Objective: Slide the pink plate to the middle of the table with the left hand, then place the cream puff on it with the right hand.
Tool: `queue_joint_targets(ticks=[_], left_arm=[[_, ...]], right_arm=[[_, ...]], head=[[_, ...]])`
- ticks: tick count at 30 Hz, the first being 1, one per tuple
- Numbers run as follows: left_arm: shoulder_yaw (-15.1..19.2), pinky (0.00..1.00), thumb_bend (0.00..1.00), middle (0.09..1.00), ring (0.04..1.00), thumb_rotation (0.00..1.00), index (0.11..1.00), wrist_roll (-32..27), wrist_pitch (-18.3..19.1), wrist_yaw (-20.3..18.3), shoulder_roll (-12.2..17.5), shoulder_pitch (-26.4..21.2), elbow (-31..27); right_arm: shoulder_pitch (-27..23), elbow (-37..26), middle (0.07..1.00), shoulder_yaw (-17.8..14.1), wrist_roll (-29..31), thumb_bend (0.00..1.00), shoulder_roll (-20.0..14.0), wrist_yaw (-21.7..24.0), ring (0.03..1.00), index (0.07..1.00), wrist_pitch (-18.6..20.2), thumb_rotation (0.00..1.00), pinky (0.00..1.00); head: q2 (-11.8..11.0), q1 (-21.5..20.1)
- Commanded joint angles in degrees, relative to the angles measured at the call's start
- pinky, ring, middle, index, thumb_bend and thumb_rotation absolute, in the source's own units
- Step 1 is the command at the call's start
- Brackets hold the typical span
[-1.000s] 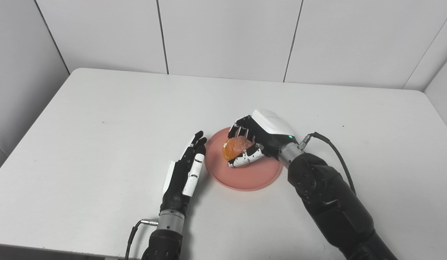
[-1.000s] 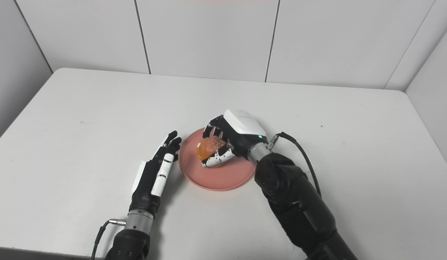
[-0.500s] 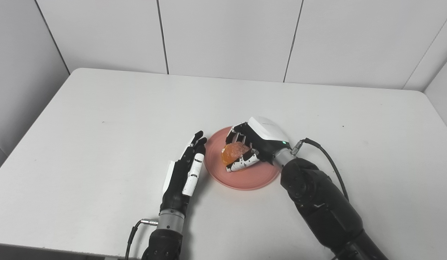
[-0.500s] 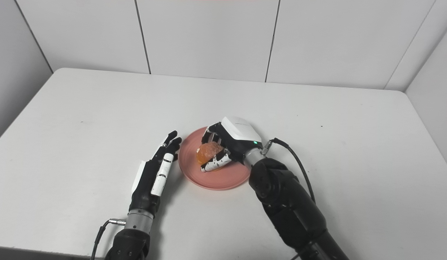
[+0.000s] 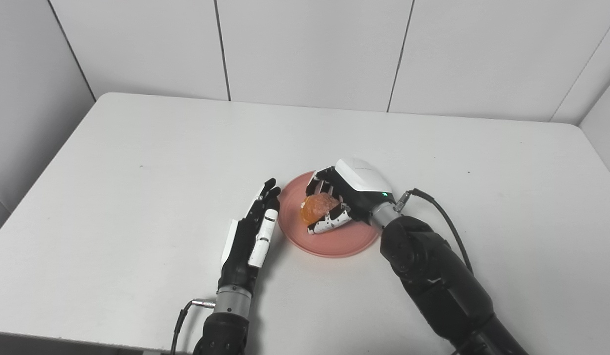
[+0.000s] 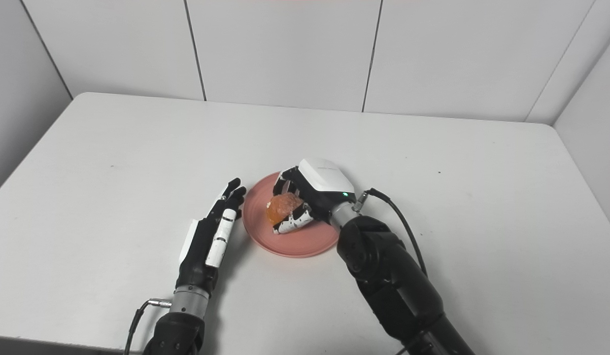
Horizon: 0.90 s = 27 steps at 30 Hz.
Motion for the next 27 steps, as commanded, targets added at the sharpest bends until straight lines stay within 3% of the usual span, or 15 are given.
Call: queue_joint_targets(ticks=[1,3,6,12,18,23,27], left_arm=[[0.0,0.9,0.51,0.915,0.921,1.0,0.9,0.1,-1.0,0.8,-0.7,-0.2,-1.2],[0.2,0.9,0.51,0.913,0.921,1.0,0.898,-0.2,-1.1,0.8,-0.8,-0.2,-0.9],[0.3,0.91,0.51,0.912,0.92,1.0,0.897,-0.4,-1.6,0.8,-0.8,-0.2,-0.6],[0.4,0.91,0.5,0.918,0.925,1.0,0.901,-0.8,-1.9,0.5,-0.4,-0.4,-0.3],[0.4,0.91,0.51,0.921,0.927,1.0,0.904,-0.6,-2.1,0.2,0.1,-0.5,-0.4],[0.5,0.9,0.51,0.918,0.921,1.0,0.901,-0.9,-2.7,0.3,0.1,-0.4,0.0],[0.5,0.91,0.52,0.919,0.927,1.0,0.903,-0.6,-2.6,0.2,0.4,-0.4,-0.1]], right_arm=[[-1.2,-2.7,0.594,0.2,-1.5,0.67,-0.7,0.8,0.538,0.619,0.4,0.16,0.41],[-1.1,-4.1,0.684,0.2,-2.1,0.75,-1.1,1.7,0.614,0.671,0.4,0.25,0.48],[-1.0,-6.5,0.742,-0.5,-2.3,0.79,-1.5,3.0,0.639,0.727,0.7,0.3,0.48],[-1.1,-10.9,0.735,-1.5,-3.0,0.84,-2.4,5.2,0.615,0.761,0.7,0.35,0.44],[-2.1,-16.7,0.732,-2.3,-4.5,0.87,-3.4,11.9,0.582,0.815,4.1,0.42,0.4],[-2.9,-21.6,0.816,-3.6,-6.3,0.91,-3.9,16.6,0.689,0.891,6.3,0.5,0.47],[-2.4,-23.6,0.866,-6.2,-5.2,0.91,-4.3,15.3,0.777,0.919,4.7,0.58,0.57]], head=[[0.0,0.0],[0.0,0.0],[0.0,0.0],[-0.2,-0.4],[-0.3,-0.6],[-0.3,-0.9],[-0.3,-1.3]])
